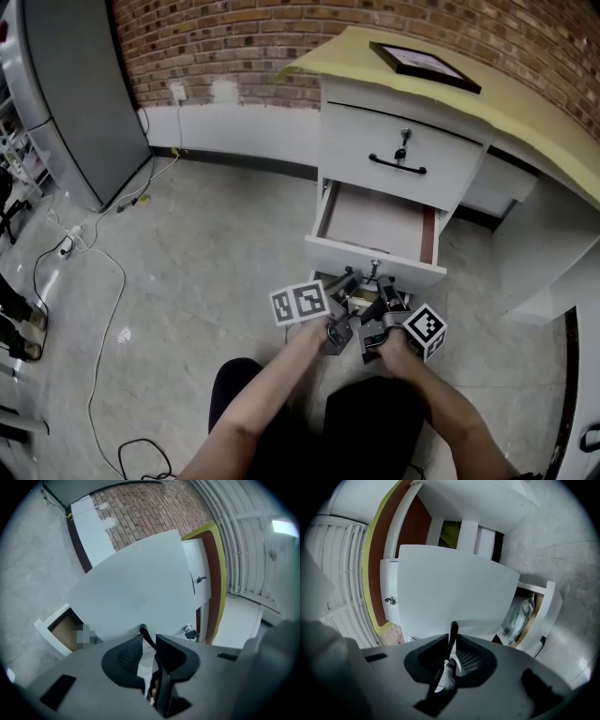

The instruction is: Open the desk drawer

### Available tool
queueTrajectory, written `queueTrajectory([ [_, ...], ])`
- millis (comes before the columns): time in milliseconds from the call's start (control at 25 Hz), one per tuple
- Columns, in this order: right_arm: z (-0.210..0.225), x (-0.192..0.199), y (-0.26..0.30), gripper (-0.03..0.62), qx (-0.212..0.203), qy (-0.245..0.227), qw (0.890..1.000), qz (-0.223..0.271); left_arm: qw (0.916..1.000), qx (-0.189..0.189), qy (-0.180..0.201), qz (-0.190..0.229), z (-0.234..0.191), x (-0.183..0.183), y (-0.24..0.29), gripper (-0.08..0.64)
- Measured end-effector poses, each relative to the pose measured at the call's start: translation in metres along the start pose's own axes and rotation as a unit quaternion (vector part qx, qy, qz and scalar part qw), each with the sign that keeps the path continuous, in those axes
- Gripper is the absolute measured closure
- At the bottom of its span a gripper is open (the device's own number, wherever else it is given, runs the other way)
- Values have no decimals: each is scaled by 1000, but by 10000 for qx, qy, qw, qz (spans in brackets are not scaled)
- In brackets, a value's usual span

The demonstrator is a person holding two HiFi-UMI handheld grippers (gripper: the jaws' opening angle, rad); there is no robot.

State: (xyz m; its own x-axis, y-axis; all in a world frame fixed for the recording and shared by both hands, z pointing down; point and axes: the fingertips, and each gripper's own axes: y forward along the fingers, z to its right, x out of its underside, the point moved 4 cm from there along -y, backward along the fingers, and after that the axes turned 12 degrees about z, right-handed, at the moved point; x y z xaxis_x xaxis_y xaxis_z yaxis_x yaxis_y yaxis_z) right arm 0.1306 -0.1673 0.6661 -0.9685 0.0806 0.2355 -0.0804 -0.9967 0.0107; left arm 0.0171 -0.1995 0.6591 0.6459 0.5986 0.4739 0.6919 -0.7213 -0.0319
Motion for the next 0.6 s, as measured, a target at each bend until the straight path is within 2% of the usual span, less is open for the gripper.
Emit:
queueTrajectory([
  [120, -1, -2, -2, 545, -20, -172, 9998, -53, 9994, 25, 324, -121, 3, 2, -1, 471],
  [400, -3, -5, -7, 540, -185, -779, 9963, -325, 9965, 45, 796, -253, 2, 6, -12, 466],
  [600, -2, -7, -11, 541, -261, -1264, 9886, -775, 9897, 195, 1361, -388, 7, 5, -20, 515],
])
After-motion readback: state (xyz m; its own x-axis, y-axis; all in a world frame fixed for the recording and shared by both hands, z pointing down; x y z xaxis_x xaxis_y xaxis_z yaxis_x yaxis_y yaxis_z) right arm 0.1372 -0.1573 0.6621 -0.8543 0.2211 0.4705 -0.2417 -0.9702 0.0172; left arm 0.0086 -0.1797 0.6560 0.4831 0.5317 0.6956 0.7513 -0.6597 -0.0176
